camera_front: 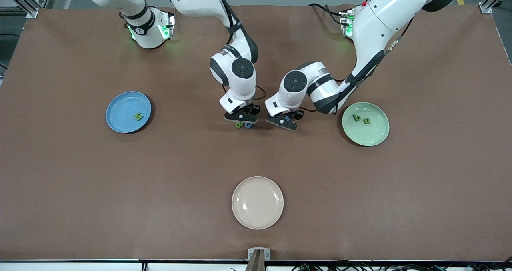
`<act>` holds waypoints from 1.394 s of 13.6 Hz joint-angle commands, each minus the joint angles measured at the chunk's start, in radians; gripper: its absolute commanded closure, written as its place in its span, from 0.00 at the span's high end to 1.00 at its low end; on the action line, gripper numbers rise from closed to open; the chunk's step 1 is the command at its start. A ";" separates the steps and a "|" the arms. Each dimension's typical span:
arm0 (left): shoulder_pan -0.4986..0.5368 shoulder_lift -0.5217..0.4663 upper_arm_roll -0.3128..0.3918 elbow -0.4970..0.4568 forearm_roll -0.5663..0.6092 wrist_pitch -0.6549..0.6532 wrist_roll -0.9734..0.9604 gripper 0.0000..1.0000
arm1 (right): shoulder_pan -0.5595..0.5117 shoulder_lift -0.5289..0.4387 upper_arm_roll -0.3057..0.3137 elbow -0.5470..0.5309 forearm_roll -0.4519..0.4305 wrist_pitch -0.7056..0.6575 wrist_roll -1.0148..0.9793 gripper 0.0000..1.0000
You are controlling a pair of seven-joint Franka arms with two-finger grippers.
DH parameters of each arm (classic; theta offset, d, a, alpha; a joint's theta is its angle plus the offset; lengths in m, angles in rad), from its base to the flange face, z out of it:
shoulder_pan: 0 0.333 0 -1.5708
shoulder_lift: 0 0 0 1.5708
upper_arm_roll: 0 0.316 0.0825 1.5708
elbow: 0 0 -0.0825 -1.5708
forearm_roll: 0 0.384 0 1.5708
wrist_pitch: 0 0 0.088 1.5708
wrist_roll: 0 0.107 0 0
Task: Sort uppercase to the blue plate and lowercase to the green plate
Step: 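Place the Q on the blue plate while the left gripper places the x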
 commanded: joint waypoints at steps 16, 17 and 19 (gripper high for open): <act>0.069 -0.093 -0.016 0.018 0.052 -0.066 -0.182 0.14 | -0.198 -0.344 -0.159 -0.241 -0.230 -0.556 -0.594 0.00; 0.101 -0.118 -0.036 0.011 0.051 -0.083 -0.182 0.14 | -0.230 -0.337 -0.159 -0.241 -0.231 -0.599 -0.613 0.00; 0.162 -0.158 -0.054 -0.024 0.052 -0.104 -0.175 0.12 | -0.282 -0.336 -0.161 -0.264 -0.234 -0.634 -0.694 0.00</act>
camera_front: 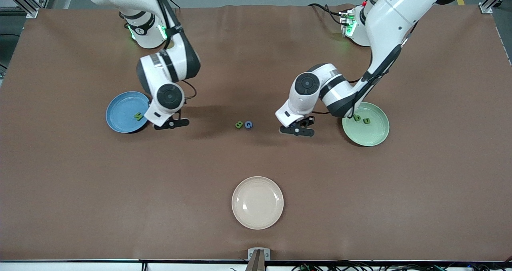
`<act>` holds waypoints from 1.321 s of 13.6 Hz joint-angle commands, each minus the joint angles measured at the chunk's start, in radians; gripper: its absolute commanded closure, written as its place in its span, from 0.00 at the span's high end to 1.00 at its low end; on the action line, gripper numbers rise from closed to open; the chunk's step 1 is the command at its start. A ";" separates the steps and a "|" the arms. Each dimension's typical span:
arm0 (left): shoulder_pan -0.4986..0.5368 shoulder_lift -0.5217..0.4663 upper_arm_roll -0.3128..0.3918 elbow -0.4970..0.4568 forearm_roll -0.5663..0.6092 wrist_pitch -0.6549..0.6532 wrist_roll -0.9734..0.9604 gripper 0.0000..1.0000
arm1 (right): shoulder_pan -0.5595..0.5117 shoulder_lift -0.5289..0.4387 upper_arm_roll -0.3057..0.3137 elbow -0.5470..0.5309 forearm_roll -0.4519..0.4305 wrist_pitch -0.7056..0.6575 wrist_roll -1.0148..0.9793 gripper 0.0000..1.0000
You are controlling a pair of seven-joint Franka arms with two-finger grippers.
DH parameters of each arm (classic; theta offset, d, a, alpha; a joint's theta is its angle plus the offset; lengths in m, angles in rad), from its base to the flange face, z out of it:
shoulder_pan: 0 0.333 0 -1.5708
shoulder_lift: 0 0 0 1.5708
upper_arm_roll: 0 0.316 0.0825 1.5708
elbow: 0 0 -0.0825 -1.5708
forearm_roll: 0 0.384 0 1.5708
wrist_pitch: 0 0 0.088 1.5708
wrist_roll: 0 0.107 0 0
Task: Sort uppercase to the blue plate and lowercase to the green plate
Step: 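Place the Q on the blue plate while the left gripper places the x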
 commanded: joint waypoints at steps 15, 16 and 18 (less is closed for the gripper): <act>0.765 -0.048 -0.315 -0.302 0.191 0.046 0.270 0.12 | -0.234 -0.145 0.015 -0.079 -0.062 0.023 -0.122 1.00; 0.773 -0.041 -0.313 -0.302 0.192 0.050 0.273 0.12 | -0.216 -0.160 0.018 -0.075 -0.058 0.019 -0.075 1.00; 0.785 -0.009 -0.313 -0.300 0.209 0.065 0.294 0.12 | -0.133 -0.171 0.018 -0.041 -0.026 -0.001 0.125 1.00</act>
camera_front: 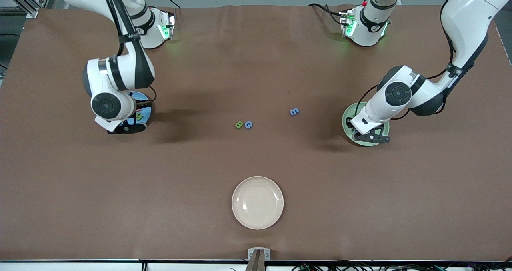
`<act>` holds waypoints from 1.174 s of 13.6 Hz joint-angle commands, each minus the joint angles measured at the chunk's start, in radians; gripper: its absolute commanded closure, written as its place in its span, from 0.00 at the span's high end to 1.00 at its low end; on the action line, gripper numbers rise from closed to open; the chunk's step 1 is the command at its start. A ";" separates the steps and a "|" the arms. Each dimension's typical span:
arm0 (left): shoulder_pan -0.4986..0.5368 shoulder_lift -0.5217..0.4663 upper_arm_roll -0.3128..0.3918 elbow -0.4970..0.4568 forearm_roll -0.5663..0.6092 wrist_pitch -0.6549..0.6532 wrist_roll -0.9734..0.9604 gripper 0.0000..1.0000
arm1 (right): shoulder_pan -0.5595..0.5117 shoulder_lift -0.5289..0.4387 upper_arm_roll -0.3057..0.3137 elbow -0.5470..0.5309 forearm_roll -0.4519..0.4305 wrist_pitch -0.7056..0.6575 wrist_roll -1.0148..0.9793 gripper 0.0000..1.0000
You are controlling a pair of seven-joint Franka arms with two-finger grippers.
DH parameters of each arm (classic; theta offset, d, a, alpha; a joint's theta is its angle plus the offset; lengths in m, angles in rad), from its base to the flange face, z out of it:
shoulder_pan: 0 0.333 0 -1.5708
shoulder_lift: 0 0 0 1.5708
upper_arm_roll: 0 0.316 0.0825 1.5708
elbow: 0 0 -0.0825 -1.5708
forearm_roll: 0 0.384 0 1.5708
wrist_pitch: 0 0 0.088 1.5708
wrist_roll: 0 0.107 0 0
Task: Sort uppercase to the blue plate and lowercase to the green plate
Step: 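Place the Q on the blue plate while the left gripper places the x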
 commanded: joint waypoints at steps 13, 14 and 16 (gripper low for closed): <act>0.044 -0.003 -0.044 -0.006 0.083 -0.002 0.054 0.99 | 0.180 -0.036 -0.014 0.194 0.284 0.056 0.794 1.00; 0.044 -0.006 -0.071 -0.002 0.083 -0.024 0.036 0.99 | 0.192 -0.030 -0.013 0.188 0.284 0.099 0.838 1.00; 0.041 -0.006 -0.136 0.010 0.082 -0.085 -0.082 0.99 | 0.206 -0.003 -0.011 0.168 0.286 0.206 0.874 1.00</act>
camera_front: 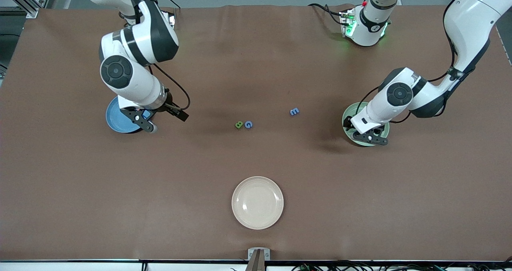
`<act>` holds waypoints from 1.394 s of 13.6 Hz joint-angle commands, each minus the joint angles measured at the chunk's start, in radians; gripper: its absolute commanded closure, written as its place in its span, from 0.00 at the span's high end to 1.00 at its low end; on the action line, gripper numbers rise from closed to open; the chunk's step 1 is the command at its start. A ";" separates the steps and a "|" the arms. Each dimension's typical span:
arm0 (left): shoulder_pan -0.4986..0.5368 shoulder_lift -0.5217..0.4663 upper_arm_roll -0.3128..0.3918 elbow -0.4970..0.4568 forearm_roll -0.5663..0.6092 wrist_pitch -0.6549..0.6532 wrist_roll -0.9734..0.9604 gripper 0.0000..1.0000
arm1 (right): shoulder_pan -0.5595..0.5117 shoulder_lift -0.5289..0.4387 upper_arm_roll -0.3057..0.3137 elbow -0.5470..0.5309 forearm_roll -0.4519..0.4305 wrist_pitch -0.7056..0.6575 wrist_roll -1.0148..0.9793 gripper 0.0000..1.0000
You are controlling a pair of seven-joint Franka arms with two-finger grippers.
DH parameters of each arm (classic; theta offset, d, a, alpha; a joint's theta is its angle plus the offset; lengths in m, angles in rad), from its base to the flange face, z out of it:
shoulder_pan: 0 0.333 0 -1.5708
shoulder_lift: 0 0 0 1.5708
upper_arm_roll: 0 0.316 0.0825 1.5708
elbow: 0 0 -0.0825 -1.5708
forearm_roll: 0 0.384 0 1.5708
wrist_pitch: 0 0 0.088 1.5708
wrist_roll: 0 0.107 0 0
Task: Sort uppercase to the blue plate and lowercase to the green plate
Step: 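Grasp the green B with the right gripper while the left gripper grasps the m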
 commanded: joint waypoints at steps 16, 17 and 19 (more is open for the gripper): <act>-0.586 0.135 0.075 0.225 -0.036 -0.153 -1.053 0.99 | 0.110 0.485 0.120 0.195 0.031 0.413 0.297 0.98; -0.593 0.136 0.075 0.225 -0.037 -0.153 -1.066 0.99 | 0.109 0.493 0.134 0.195 0.031 0.413 0.297 0.98; -0.605 0.155 0.084 0.225 -0.036 -0.153 -1.121 0.99 | 0.118 0.502 0.141 0.192 0.029 0.411 0.297 0.97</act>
